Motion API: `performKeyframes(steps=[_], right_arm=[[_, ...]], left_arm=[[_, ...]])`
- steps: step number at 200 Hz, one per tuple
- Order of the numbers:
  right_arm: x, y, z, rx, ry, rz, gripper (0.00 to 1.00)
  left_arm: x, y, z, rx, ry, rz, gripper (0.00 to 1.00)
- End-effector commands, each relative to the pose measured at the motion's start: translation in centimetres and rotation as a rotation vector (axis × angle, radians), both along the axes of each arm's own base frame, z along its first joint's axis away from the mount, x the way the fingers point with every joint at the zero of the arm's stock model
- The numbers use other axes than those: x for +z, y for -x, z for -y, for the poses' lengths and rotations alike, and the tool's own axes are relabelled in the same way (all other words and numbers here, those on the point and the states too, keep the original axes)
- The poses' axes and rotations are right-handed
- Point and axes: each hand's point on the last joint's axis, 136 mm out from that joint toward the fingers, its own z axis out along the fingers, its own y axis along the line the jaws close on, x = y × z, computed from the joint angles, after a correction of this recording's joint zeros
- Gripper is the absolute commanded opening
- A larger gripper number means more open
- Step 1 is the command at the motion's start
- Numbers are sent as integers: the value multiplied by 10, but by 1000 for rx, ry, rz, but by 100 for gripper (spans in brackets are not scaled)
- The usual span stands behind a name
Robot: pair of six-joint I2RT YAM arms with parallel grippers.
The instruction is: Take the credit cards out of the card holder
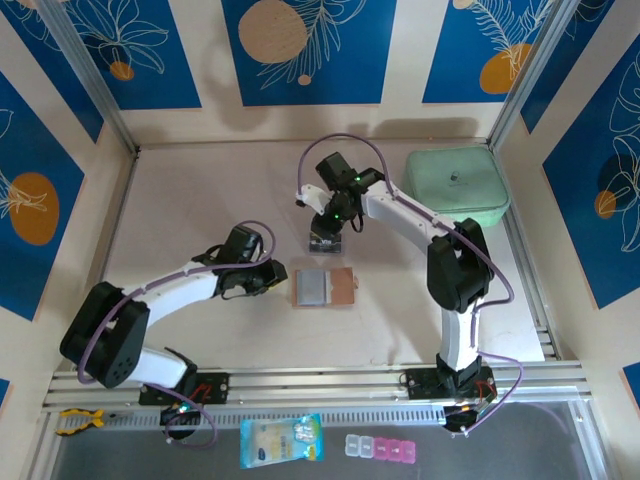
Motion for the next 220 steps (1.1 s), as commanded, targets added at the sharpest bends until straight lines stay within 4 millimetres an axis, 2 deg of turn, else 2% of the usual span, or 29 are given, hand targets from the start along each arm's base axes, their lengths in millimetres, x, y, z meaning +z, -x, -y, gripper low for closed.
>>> performKeyframes(steps=[1, 34, 74, 111, 139, 161, 197, 220], right_arm=[[6, 17, -11, -253, -152, -167, 25], [-2, 46, -11, -440, -257, -349, 25], [-10, 71, -12, -614, -352, -551, 24], [-23, 91, -19, -691, -399, -663, 18], [-32, 103, -21, -722, -382, -718, 18], [-44, 109, -20, -749, -354, -748, 24], [-50, 113, -20, -747, -351, -757, 34], [-54, 113, -19, -752, -340, -757, 36]], left_arm=[[0, 1, 12, -33, 29, -6, 25], [-2, 6, 19, -62, 23, -12, 24], [-7, 12, 29, -95, 38, -21, 20], [-14, 14, 36, -111, 37, -37, 16], [-18, 13, 39, -114, 28, -47, 12], [-21, 14, 39, -117, 14, -47, 9], [-26, 16, 38, -117, 4, -61, 8], [-31, 18, 33, -107, -23, -82, 8]])
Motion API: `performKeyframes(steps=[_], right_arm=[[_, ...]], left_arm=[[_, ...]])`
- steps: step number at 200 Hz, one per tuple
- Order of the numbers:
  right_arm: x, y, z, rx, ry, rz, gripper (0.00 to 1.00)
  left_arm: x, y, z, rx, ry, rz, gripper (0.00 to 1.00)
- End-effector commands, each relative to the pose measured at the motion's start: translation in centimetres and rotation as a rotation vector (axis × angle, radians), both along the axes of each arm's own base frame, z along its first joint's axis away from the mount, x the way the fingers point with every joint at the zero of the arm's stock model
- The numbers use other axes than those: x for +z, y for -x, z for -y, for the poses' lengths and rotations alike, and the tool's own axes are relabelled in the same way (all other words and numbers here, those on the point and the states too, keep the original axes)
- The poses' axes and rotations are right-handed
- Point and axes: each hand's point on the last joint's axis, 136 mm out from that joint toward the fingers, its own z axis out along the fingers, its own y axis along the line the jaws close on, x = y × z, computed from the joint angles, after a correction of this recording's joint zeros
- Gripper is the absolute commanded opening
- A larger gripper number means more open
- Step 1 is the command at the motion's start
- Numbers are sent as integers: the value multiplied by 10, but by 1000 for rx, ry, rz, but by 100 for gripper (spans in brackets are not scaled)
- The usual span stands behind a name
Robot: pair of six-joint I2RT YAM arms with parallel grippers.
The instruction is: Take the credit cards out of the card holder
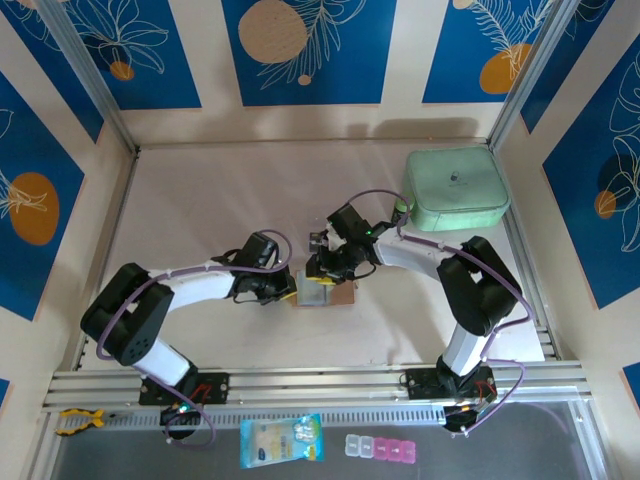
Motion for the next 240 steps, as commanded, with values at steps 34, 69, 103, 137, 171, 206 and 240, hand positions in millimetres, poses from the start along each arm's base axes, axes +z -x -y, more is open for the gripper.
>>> performKeyframes(steps=[34, 69, 103, 137, 171, 206, 240], right_arm=[[-6, 6, -3, 4, -2, -38, 36], [-14, 6, -5, 14, 15, -62, 36], [-18, 5, -3, 10, 47, -50, 35], [-22, 5, -5, 15, 45, -57, 35], [-27, 7, -6, 32, 70, -58, 35], [-31, 7, -2, 36, 110, -49, 35], [-35, 8, 5, 44, 154, -48, 35]], left_arm=[[-9, 4, 0, -1, -32, -39, 7], [-12, 6, -2, 3, -47, -55, 7], [-12, 8, -4, 3, -56, -62, 7], [-13, 9, -5, 1, -60, -66, 7], [-13, 8, -5, -2, -68, -64, 7], [-12, 8, -6, -5, -78, -64, 7], [-12, 7, -6, -5, -81, -64, 8]])
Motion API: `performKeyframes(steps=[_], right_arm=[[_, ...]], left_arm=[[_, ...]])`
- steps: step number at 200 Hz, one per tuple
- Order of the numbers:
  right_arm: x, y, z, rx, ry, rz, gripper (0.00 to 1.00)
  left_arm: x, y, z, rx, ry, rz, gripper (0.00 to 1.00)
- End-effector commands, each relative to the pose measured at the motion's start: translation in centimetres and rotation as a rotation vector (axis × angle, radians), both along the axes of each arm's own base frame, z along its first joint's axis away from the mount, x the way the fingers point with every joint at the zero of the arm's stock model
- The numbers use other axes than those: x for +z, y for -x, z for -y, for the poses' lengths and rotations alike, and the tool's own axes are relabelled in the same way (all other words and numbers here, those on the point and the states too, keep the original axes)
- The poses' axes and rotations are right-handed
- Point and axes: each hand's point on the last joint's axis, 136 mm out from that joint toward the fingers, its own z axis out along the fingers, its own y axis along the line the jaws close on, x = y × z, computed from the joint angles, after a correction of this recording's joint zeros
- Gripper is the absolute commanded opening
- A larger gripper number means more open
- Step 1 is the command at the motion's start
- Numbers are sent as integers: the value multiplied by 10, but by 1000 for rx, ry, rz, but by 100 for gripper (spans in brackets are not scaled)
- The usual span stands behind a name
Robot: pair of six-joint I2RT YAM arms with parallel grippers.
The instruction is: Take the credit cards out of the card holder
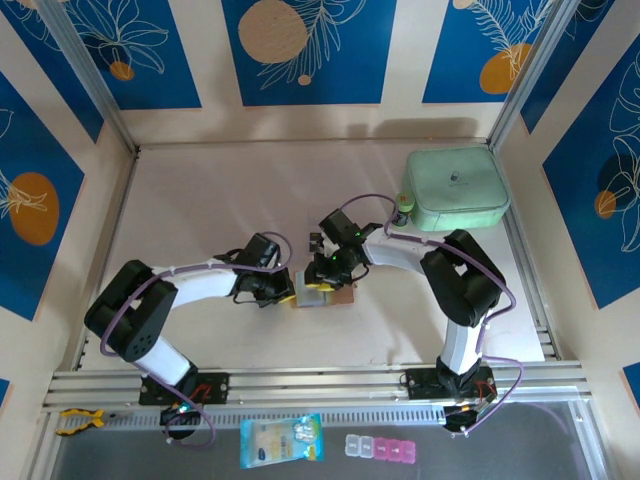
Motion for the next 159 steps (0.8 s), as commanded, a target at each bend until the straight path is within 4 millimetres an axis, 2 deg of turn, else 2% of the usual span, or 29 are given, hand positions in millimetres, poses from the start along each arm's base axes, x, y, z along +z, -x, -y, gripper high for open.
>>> performKeyframes(steps=[1, 91, 159], right_arm=[[-5, 4, 5, 21, 50, -7, 34], [-5, 1, 28, -6, 104, 13, 34], [-9, 3, 29, -2, 94, -6, 34]], left_arm=[[-2, 0, 0, -8, -31, -9, 8], [-3, 0, -2, -7, -41, -10, 8], [26, -14, 9, -6, 21, 76, 9]])
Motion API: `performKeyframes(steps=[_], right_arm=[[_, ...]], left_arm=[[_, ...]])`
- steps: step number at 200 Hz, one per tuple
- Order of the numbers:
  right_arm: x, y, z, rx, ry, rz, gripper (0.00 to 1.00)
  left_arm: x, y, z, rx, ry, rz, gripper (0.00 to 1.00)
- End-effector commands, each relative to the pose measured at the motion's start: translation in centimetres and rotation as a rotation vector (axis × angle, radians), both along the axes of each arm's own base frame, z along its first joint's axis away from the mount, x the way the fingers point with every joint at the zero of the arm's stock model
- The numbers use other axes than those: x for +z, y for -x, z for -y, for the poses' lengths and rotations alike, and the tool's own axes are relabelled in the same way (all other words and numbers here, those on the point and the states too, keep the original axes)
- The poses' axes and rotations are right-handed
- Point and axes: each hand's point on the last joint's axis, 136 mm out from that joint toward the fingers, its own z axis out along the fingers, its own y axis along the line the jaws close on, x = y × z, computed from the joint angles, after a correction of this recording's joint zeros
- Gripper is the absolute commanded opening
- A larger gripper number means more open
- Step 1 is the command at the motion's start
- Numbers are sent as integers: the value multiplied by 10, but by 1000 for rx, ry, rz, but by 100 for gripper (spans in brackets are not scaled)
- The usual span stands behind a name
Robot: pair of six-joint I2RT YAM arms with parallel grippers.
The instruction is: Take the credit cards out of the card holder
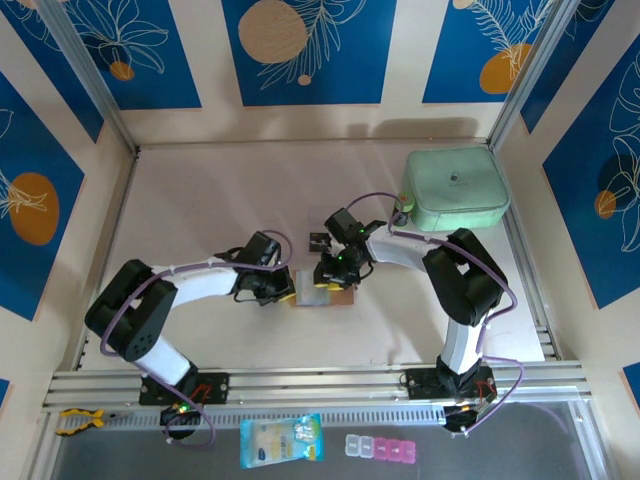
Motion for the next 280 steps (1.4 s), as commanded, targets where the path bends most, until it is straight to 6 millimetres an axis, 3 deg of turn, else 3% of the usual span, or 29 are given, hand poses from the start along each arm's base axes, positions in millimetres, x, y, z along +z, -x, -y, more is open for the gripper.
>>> performKeyframes(steps=[1, 64, 135, 221, 280], right_arm=[[1, 6, 5, 12, 5, -10, 34], [-2, 7, 6, 11, 6, -16, 34], [-3, 7, 5, 10, 0, -16, 34], [-4, 7, 8, 8, 5, -16, 34], [-8, 9, 10, 1, 10, -26, 32]], left_arm=[[23, -10, 9, -14, 31, 64, 9], [38, -16, 30, -44, 123, 83, 12], [27, -16, 44, -77, 111, 33, 10], [26, -17, 49, -88, 106, 23, 10], [27, -17, 34, -53, 37, 41, 10]])
